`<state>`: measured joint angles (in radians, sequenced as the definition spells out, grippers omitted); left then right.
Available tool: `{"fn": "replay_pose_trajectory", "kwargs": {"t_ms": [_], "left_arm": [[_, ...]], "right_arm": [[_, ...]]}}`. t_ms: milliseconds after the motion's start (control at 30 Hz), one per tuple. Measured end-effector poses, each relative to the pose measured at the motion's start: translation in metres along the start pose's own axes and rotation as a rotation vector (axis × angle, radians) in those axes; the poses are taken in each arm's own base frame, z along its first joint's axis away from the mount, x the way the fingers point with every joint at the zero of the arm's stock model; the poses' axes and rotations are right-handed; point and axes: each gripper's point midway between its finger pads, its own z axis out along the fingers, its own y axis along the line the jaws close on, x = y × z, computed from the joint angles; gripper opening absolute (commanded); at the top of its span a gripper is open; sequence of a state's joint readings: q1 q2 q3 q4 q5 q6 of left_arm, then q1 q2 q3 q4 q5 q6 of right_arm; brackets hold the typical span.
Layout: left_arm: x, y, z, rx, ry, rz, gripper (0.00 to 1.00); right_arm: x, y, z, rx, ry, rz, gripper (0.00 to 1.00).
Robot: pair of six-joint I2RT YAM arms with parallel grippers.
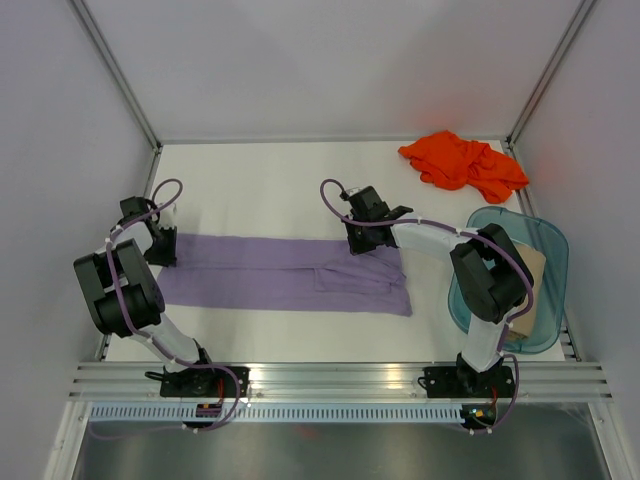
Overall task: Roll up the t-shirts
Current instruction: Fold the tshirt
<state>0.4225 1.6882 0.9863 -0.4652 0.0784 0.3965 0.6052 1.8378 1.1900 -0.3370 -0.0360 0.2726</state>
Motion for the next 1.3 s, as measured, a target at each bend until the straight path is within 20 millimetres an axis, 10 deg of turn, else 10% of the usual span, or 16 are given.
{"fn": "replay_pose_trajectory", "kwargs": {"t_ms": [233,733,1300], "left_arm": [[-0.002,-0.002,0.0,0.003,-0.005,-0.002,0.03],[-0.006,0.006,-0.004,-0.032,-0.01,0.006,0.02],[-0.013,0.024,-0.008,-0.114,-0.002,0.031,0.02]], "right_arm": [[0.002,-0.001,0.0,0.001,0.005,0.0,0.0],[-0.007,0.021,-0.027,-0.052,-0.036,-0.024,0.0],[0.037,0.076,-0.056,-0.238,0.021,-0.132,0.0]]}}
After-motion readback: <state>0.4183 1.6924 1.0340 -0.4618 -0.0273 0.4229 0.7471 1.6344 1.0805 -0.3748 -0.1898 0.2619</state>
